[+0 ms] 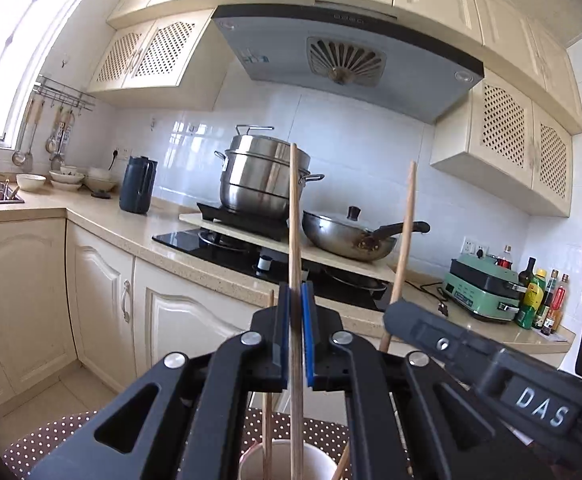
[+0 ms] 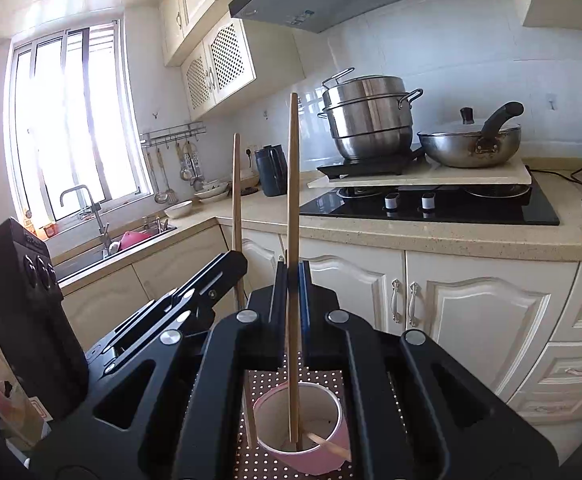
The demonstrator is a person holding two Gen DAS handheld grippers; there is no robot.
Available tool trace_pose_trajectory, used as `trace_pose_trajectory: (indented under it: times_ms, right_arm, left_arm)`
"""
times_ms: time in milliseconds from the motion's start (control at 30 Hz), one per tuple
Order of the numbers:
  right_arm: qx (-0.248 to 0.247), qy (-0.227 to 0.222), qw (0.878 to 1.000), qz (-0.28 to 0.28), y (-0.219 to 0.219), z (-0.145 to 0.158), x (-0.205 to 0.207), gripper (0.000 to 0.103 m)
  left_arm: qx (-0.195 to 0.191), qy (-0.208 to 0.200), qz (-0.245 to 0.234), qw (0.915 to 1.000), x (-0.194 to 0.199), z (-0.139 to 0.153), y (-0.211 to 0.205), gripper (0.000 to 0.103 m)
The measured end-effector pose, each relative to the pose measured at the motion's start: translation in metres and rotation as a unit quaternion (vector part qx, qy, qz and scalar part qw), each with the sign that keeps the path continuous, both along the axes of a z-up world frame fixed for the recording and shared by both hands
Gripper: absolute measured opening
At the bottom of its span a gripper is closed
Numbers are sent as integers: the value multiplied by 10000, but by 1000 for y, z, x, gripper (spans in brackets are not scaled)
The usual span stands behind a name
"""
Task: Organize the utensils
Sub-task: 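Carry both upright chopsticks over the pink cup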
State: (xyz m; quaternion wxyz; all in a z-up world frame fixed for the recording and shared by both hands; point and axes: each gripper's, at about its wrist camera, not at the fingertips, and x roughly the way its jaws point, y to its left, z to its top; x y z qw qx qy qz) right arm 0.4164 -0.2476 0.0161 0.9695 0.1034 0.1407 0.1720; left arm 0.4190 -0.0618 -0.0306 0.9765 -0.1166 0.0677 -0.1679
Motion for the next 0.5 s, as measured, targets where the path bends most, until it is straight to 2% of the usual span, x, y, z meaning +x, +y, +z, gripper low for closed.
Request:
trace_pose_trajectory:
  times_ms: [67,333,500]
  right_arm:
    - [-41,-18,10000,-8,2,-6,0,6]
    - [-199,-28,9998,0,7,-24,-9,6]
    - [-169,-10,9998,45,6,-26,-11,6]
  left_arm:
    - [5,-113,58,9999,0,-4,-2,6]
    - [-9,-4,178,9998,-3,-26,5,6]
    - [4,-127,232,9996,-7,-23,7,6]
